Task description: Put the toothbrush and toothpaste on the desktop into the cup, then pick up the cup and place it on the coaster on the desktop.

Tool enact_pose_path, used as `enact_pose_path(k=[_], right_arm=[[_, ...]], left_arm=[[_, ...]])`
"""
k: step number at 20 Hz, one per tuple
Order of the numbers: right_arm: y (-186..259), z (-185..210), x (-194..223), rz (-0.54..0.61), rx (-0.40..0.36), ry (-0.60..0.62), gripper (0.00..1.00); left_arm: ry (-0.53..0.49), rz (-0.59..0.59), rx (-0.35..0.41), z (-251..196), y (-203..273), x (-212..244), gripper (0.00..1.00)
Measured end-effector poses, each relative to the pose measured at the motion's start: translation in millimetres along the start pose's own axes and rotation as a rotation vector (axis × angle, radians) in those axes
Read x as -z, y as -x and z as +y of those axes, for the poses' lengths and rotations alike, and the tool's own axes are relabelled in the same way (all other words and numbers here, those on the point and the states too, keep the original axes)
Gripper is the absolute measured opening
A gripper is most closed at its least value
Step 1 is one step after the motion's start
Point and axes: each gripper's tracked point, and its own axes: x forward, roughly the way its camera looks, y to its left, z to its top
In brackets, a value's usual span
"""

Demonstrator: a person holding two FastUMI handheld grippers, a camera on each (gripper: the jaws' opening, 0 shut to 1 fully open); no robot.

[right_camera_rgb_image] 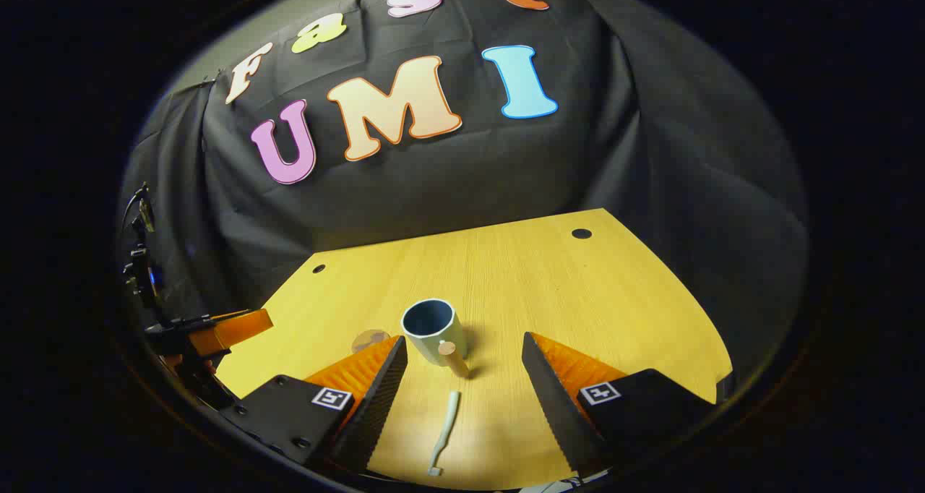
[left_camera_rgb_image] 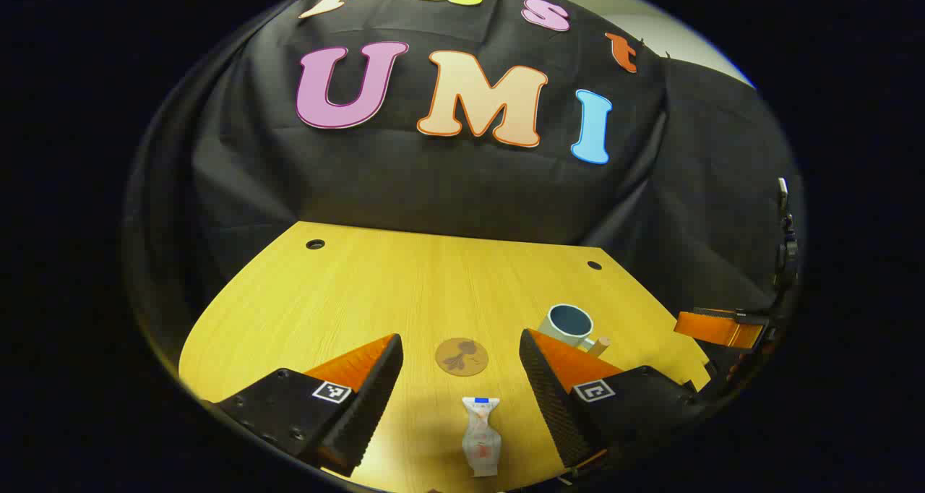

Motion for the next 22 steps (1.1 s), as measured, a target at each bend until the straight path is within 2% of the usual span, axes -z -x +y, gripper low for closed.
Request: enact_pose_path(k=[8, 14, 15, 16, 21, 22], right_arm=[[-6.8, 12.9, 12.9, 0.028, 0.007, 0.011, 0.98], [1.5, 15.9, 30.2, 0.052, 0.021, 0.008, 0.95], [3.2, 15.1, 32.9, 0.057, 0.024, 0.011, 0.98], [4.5, 14.4, 34.9, 0.063, 0.029, 0.015, 0.95], [2.2, 10.6, 62.2, 0.166, 0.052, 0.057, 0.99], [0.0, 10.2, 65.0, 0.189, 0.056, 0.068, 0.94]], left_arm=[[0.055, 0.021, -0.008, 17.8, 0.3, 12.8, 0.95], [0.018, 0.037, -0.019, 23.7, 3.4, 22.5, 0.95], [0.016, 0.043, -0.019, 24.3, 2.2, 24.6, 0.95], [0.014, 0.047, -0.018, 25.1, 2.8, 25.7, 0.95], [0.023, 0.068, -0.02, 32.8, 6.5, 35.3, 0.95], [0.021, 0.074, -0.026, 36.9, 7.5, 37.1, 0.95]])
